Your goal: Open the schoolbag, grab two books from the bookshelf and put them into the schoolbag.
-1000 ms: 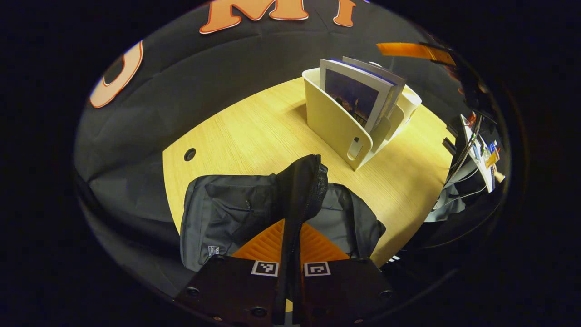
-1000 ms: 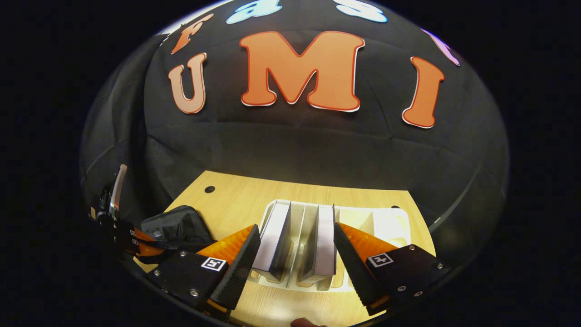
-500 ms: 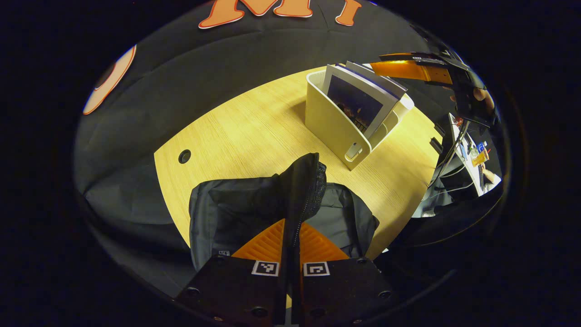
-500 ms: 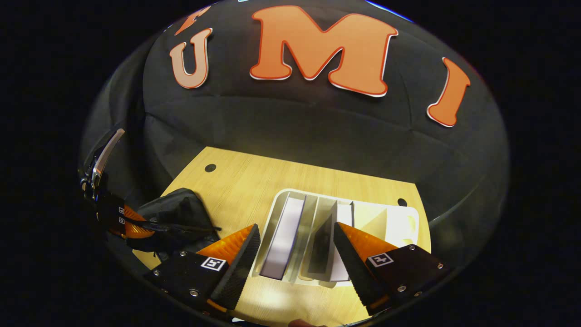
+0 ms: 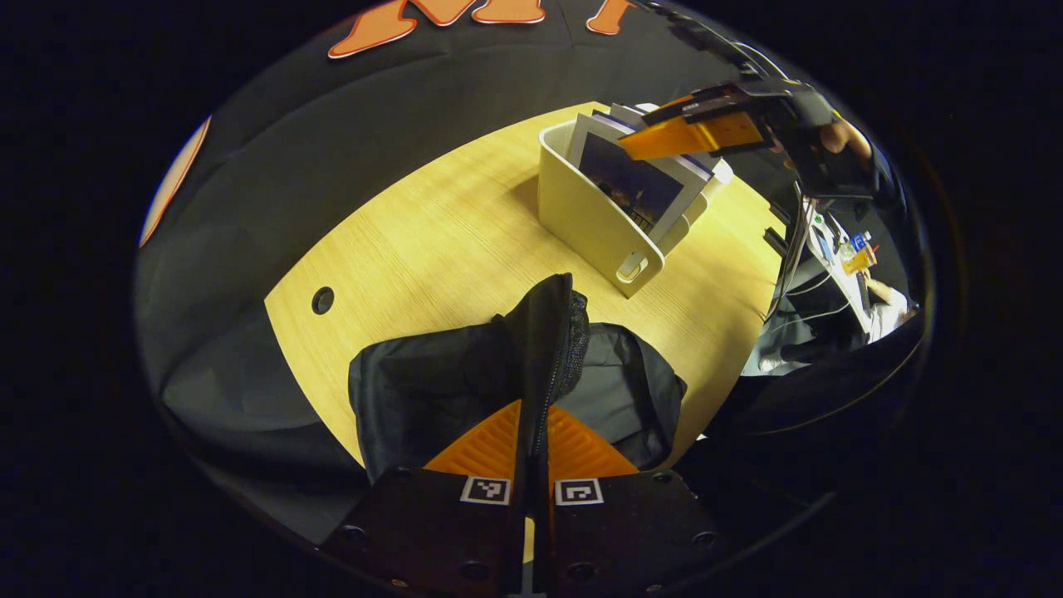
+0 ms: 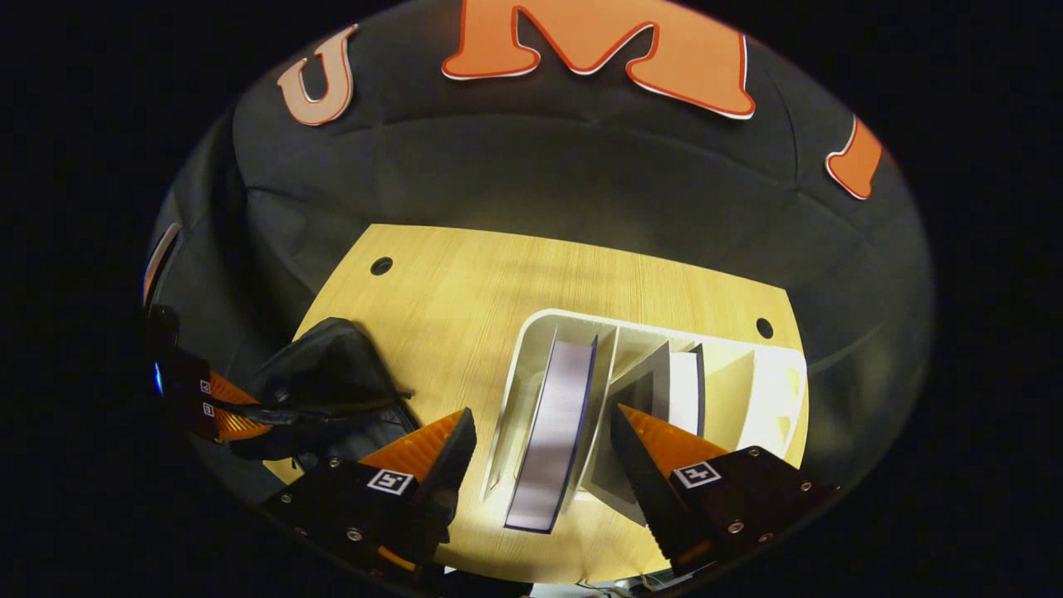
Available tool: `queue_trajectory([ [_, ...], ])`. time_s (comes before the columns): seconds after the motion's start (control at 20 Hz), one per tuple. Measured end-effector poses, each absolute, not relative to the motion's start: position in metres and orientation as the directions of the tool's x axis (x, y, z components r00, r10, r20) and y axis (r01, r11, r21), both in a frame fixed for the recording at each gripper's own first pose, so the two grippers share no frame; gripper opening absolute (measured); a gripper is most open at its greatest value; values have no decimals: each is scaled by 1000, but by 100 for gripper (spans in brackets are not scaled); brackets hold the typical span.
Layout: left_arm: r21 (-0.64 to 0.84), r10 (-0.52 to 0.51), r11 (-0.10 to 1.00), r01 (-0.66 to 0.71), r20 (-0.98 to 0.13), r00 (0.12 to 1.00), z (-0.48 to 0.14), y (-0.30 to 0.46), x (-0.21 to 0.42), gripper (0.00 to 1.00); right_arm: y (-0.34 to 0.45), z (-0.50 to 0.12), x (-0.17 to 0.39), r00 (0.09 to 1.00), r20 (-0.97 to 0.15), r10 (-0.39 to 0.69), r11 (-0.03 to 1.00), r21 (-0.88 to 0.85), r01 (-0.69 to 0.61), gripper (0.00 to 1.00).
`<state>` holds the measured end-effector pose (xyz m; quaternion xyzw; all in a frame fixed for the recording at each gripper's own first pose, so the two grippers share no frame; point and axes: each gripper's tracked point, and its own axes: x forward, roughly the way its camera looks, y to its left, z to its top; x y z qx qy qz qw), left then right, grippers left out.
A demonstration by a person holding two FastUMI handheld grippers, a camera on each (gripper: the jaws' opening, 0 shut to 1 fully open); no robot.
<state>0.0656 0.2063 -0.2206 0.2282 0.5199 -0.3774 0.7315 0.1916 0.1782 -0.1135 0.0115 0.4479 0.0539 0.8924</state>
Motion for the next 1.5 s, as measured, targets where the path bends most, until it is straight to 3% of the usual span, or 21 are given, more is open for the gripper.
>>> queue_trajectory([
  [0.15, -75, -325, 602, 795, -933, 158, -222, 207, 65, 6, 184, -128, 191, 515, -850, 109, 994, 95, -54, 96],
  [0.45, -79, -330, 575, 814, -933, 143, -226, 209, 68, 6, 180, -147, 187, 387, -920, 57, 998, 61, -2, 76],
  [0.5, -80, -331, 572, 816, -933, 141, -227, 209, 68, 6, 178, -151, 186, 371, -927, 45, 998, 55, 16, 61],
  [0.55, -79, -332, 568, 819, -933, 140, -228, 209, 69, 6, 175, -154, 186, 359, -933, 31, 998, 46, 35, 65],
  [0.7, -66, -324, 563, 824, -935, 147, -239, 209, 67, 6, 174, -155, 185, 347, -938, 21, 994, 58, 95, 41],
  [0.9, -57, -322, 550, 834, -935, 148, -242, 207, 68, 6, 170, -151, 173, 344, -938, 33, 989, 80, 124, 36],
  [1.5, -60, -316, 514, 856, -941, 124, -251, 192, 54, 6, 161, -121, 78, 410, -910, 63, 984, 124, 124, 33],
])
